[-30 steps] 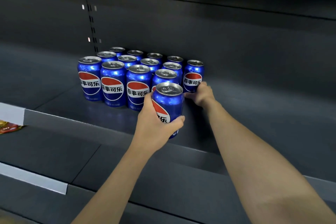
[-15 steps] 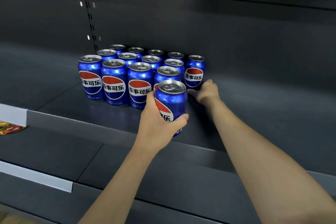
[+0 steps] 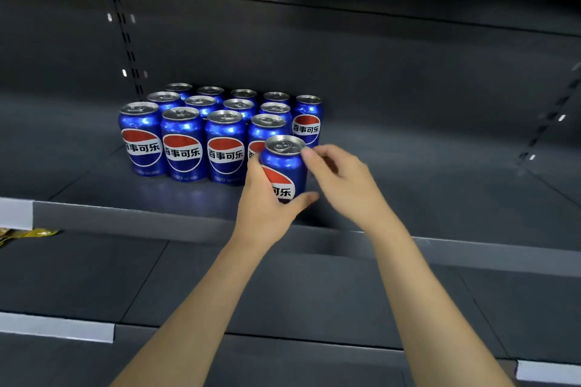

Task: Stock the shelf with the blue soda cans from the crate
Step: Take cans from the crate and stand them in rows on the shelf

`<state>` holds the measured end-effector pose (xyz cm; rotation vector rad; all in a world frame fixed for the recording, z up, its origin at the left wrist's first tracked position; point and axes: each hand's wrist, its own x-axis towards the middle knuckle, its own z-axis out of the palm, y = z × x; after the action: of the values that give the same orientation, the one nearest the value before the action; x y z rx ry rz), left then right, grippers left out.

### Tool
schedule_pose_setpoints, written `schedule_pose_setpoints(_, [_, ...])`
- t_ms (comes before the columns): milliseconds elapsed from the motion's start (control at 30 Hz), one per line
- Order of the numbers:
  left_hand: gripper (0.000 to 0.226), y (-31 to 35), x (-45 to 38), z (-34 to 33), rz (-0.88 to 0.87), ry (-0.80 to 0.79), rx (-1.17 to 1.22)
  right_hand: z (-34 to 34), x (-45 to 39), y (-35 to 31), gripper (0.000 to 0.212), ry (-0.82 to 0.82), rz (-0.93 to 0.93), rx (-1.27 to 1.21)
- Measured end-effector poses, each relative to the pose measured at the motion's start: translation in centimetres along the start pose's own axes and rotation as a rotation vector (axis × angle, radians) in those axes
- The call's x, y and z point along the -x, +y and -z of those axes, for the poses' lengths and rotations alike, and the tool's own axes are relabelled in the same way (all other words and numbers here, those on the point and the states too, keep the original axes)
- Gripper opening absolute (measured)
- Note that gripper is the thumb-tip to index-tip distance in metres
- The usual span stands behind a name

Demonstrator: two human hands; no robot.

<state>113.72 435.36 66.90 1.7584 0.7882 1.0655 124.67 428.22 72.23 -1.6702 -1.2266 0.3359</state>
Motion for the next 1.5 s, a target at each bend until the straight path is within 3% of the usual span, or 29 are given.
schedule_pose_setpoints(100, [0.111, -0.1, 0.4, 0.5, -0.065, -0.165, -0.115, 0.3, 1.6, -0.2, 0.036, -0.103, 0.002, -0.049])
schedule_pose_setpoints(233, [0.108, 0.3, 0.0, 1.3, -0.072, -0.357, -0.079, 0.3, 2.2, 0.6, 0.074, -0.078, -0.007, -0.014])
schedule_pose_setpoints(300, [0.106, 0.2, -0.2, 1.6, -0.084, -0.385, -0.085, 0.0, 2.2, 1.3, 0.077, -0.038, -0.005, 0.037])
schedule_pose_setpoints(533, [0.083, 0.4, 0.1, 1.6, 0.003, -0.195, -0.090, 0.5, 1.0, 2.9, 0.056, 0.105, -0.028, 0.087])
schedule_pose_setpoints(867, [0.037, 1.8, -1.7, 1.7, -0.097, 0.020, -0.317, 2.8, -5.3, 7.1, 0.049, 0.229, -0.136, 0.229])
schedule_pose_setpoints(1133, [0.037, 2.7, -3.9, 0.0, -0.188, 0.032, -0.436, 2.0, -10.8, 8.9, 0.060, 0.210, -0.138, 0.306])
schedule_pose_setpoints(1500, [0.045, 1.6, -4.5, -0.7, -0.188, 0.062, -0.400, 2.5, -15.3, 11.1, 0.068, 0.131, -0.126, 0.340])
